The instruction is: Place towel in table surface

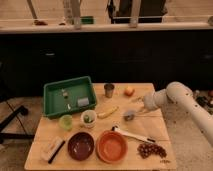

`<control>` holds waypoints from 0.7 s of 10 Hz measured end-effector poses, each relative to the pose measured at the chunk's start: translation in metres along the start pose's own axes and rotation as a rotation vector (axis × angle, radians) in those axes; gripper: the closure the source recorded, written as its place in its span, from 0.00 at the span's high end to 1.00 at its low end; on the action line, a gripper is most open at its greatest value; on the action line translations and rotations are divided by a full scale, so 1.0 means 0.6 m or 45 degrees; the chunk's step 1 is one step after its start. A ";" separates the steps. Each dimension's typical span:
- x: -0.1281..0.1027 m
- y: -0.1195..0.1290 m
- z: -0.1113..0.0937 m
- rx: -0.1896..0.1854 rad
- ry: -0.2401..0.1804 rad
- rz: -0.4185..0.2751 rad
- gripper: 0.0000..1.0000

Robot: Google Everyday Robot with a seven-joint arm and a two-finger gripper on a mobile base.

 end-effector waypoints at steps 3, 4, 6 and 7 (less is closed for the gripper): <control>0.000 -0.001 -0.003 0.002 0.004 -0.005 0.80; 0.001 0.000 -0.004 0.000 0.006 -0.005 0.80; 0.010 -0.001 -0.008 -0.008 0.011 0.004 0.80; 0.012 0.000 -0.008 -0.012 0.014 0.006 0.80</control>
